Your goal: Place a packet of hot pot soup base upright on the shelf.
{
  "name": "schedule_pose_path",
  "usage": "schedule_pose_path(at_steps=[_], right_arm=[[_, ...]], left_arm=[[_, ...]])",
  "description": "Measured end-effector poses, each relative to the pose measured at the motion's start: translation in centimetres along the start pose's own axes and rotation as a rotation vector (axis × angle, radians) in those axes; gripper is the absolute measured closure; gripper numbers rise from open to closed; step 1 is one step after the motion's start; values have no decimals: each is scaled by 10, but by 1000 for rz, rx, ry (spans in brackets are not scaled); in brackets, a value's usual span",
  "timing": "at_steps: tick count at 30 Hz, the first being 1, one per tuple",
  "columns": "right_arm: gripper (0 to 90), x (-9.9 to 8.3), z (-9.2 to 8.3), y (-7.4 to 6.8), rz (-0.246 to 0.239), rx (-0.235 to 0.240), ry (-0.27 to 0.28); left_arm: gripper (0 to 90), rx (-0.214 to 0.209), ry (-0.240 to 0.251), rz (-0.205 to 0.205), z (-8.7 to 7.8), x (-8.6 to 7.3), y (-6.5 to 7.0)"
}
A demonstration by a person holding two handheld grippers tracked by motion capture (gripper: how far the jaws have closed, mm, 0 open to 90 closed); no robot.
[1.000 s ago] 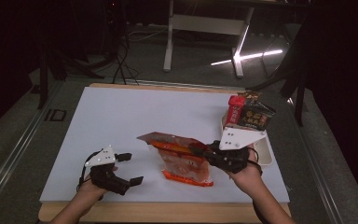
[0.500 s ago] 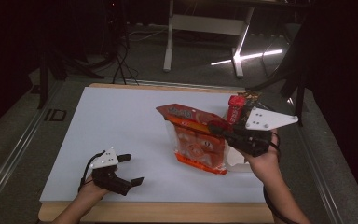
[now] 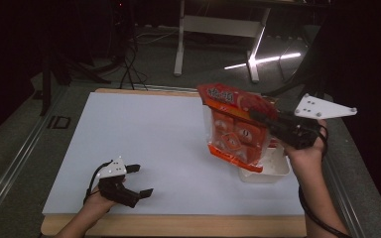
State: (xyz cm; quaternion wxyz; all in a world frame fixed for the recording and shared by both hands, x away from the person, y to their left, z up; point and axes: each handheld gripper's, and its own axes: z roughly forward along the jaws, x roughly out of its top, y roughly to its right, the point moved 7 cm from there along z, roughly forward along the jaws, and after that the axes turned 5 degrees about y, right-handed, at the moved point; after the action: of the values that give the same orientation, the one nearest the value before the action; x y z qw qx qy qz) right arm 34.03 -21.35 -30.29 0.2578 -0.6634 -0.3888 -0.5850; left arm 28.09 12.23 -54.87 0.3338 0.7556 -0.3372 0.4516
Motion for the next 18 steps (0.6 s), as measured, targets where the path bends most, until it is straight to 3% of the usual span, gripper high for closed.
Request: schedule_pose_path(at_steps=[8,18], right_arm=[[900,1,-25,32,31,-87,5],[900,-17,-35,52,68,-121,-21]], left_arm=[[13,1,0,-6,-1,0,-1],[13,5,2,-10,0,0,-2]])
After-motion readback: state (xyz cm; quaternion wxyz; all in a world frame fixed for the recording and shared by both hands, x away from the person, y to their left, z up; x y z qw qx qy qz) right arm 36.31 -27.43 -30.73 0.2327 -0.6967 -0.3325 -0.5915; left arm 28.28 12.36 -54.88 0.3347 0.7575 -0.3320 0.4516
